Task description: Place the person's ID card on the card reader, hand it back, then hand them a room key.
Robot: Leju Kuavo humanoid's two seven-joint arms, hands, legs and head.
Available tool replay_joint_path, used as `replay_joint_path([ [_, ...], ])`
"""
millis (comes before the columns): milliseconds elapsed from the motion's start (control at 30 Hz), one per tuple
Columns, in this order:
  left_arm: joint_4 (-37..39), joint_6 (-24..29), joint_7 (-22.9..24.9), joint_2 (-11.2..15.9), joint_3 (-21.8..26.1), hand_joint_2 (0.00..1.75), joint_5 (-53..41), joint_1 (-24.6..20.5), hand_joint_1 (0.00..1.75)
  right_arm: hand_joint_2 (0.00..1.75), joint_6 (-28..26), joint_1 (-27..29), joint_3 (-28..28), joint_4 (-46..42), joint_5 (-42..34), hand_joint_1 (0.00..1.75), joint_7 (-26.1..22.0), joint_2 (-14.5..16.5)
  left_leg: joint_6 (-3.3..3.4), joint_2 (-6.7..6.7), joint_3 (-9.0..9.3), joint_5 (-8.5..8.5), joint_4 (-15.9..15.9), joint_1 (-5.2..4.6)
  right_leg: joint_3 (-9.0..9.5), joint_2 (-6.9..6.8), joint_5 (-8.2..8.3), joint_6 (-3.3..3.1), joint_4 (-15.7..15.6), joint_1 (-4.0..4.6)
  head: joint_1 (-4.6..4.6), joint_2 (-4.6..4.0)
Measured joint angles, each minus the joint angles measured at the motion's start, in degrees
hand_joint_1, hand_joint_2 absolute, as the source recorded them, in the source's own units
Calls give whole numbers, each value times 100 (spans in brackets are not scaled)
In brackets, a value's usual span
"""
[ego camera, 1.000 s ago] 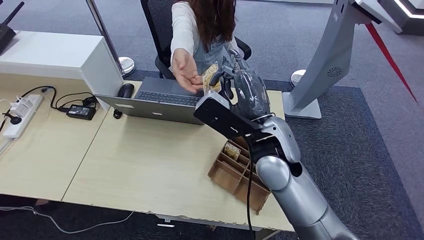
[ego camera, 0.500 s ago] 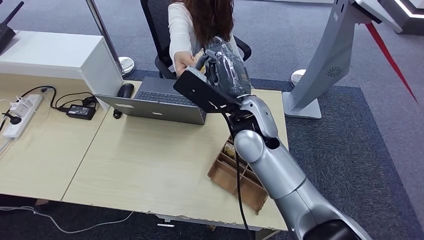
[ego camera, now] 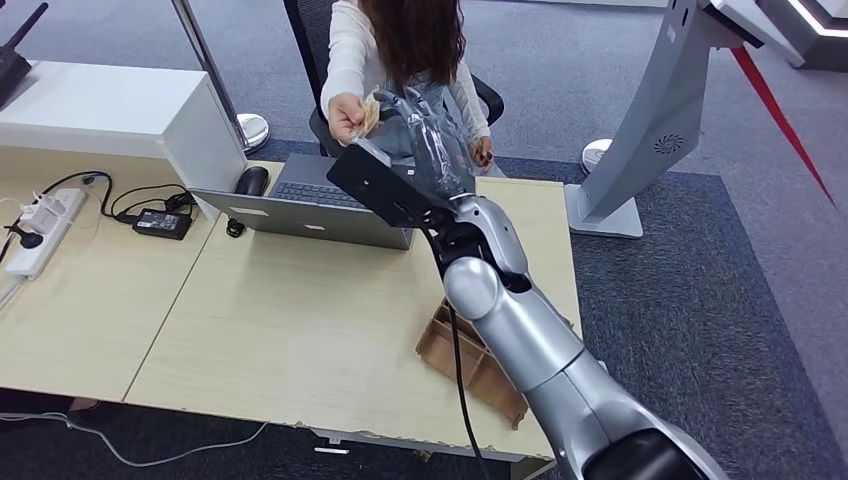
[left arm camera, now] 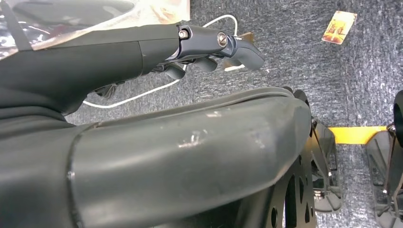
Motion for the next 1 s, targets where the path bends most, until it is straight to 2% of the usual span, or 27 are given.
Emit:
replay_joint_path([
  [300, 0, 19, 13, 0, -13, 0, -7, 0, 0, 175, -104, 124, -98, -256, -243, 0, 32, -143, 0, 1, 0, 0, 2, 0, -3, 1, 0, 0, 0, -1, 0, 0],
  [733, 2, -18, 151, 5, -23, 0, -5, -7, 0, 175, -312, 288, -988, -1220, -298, 0, 352, -1022, 1, 2, 1, 0, 10, -1, -4, 2, 5, 2, -2, -4, 0, 0],
  [900, 2, -38, 193, 11, -21, 0, 0, -6, 0, 175, -408, 416, -1333, -1443, -40, 0, 458, -1337, 1, 2, 1, 0, 11, -1, -4, 5, 6, 3, -2, -7, 0, 0],
  [1000, 2, -45, 246, 9, -21, 0, 4, -4, 0, 175, -595, 513, -1590, -1467, 126, 0, 285, -1588, 1, -2, -1, 0, 11, 1, -3, 2, 5, 3, -4, -8, 0, 0],
])
